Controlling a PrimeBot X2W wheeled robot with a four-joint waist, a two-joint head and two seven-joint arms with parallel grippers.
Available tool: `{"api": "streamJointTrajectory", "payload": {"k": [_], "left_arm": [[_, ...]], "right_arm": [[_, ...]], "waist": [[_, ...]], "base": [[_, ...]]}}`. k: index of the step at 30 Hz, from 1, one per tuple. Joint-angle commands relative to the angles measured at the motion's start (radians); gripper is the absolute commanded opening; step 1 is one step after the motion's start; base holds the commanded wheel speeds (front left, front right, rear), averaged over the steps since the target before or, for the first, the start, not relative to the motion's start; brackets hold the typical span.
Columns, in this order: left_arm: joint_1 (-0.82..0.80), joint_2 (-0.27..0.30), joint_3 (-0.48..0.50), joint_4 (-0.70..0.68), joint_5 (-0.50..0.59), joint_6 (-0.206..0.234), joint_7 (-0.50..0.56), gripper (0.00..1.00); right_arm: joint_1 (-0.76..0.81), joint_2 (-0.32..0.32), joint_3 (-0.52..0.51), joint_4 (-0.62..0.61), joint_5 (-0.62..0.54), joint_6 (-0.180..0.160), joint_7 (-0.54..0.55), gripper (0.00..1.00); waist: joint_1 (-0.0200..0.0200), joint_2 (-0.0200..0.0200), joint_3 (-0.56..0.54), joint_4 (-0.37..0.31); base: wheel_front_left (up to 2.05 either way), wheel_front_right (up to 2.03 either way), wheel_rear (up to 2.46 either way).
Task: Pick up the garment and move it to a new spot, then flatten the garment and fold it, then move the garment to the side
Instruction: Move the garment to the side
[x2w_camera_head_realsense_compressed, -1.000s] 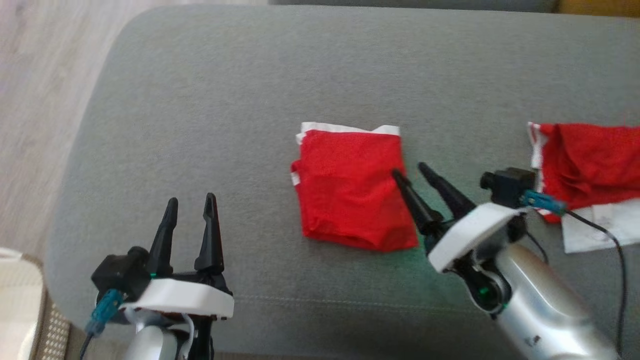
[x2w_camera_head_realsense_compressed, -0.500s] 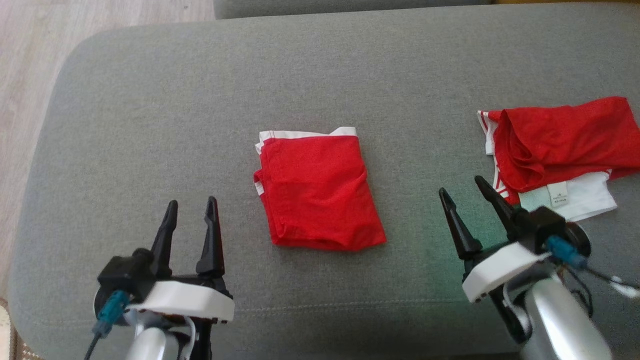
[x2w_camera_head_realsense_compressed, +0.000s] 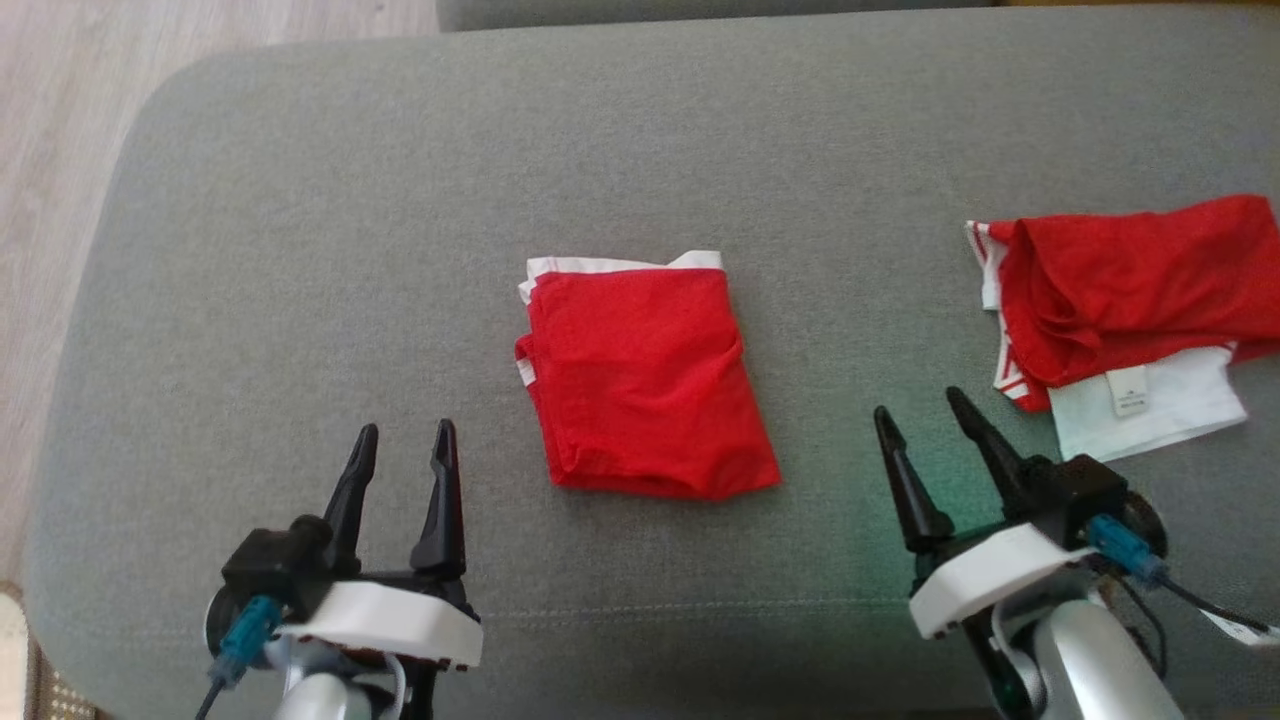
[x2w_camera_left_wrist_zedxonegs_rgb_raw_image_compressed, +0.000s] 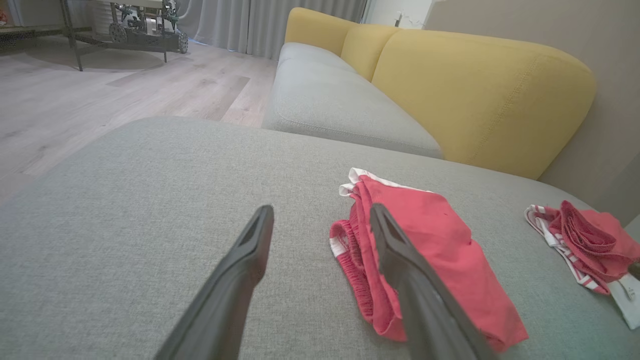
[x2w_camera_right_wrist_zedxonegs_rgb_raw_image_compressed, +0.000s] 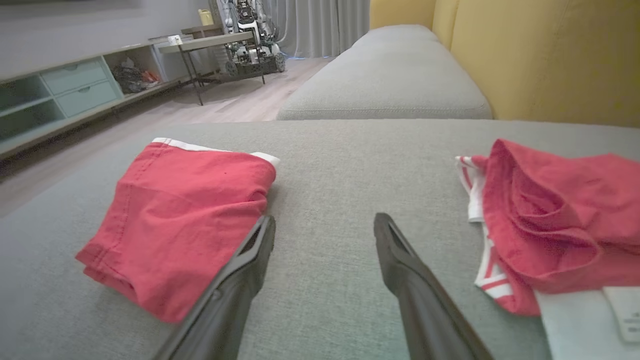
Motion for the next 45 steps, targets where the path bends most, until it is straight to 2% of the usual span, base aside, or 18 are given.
{"api": "streamJointTrajectory", "payload": {"k": [1,6,15,22,28,29,30,38,43,45], "left_arm": [[-0.038,0.008,0.02,-0.029,0.009,-0.006,-0.006,1.0],[-0.059,0.008,0.009,-0.024,0.002,-0.01,-0.006,1.0],[-0.09,0.008,-0.013,-0.025,-0.013,-0.018,-0.006,1.0],[-0.103,0.008,-0.024,-0.021,-0.021,-0.016,-0.006,1.0],[-0.104,0.008,-0.028,-0.021,-0.024,-0.014,-0.006,1.0],[-0.104,0.008,-0.027,-0.021,-0.024,-0.014,-0.006,1.0],[-0.104,0.008,-0.026,-0.021,-0.024,-0.013,-0.006,1.0],[-0.101,0.008,-0.016,-0.023,-0.019,-0.013,-0.006,1.0],[-0.1,0.008,-0.006,-0.03,-0.012,-0.016,-0.006,1.0],[-0.103,0.008,-0.001,-0.036,-0.005,-0.019,-0.006,1.0]], "right_arm": [[-0.034,0.01,0.037,-0.026,0.028,0.0,-0.009,1.0],[-0.094,0.01,0.098,0.026,0.128,0.0,0.015,1.0],[-0.232,0.01,0.151,0.201,0.28,0.0,0.018,1.0],[-0.301,0.01,0.138,0.347,0.262,0.0,0.009,1.0],[-0.346,0.01,0.186,0.45,0.285,0.0,0.006,1.0],[-0.353,0.01,0.192,0.465,0.286,0.0,0.006,0.42],[-0.36,0.01,0.193,0.48,0.28,0.0,0.004,0.0],[-0.404,0.01,0.204,0.496,0.157,0.0,-0.009,0.0],[-0.412,0.01,0.203,0.424,0.051,0.0,-0.01,0.0],[-0.418,0.009,0.205,0.38,-0.004,0.0,-0.01,0.0]], "waist": [[0.0,0.0,0.012,0.013],[0.0,0.0,0.047,0.057],[0.0,0.0,0.107,0.155],[0.0,0.0,0.127,0.202],[0.0,0.0,0.135,0.223],[0.0,0.0,0.135,0.224],[0.0,0.0,0.136,0.225],[0.0,0.0,0.123,0.173],[0.0,0.0,0.109,0.091],[0.0,0.0,0.107,0.027]], "base": [[0.0,0.0,0.0],[0.0,0.0,0.0],[0.0,0.0,0.0],[0.0,0.0,0.0],[0.0,0.0,0.0],[0.0,0.0,0.0],[0.0,0.0,0.0],[0.0,0.0,0.0],[0.0,0.0,0.0],[0.0,0.0,0.0]]}}
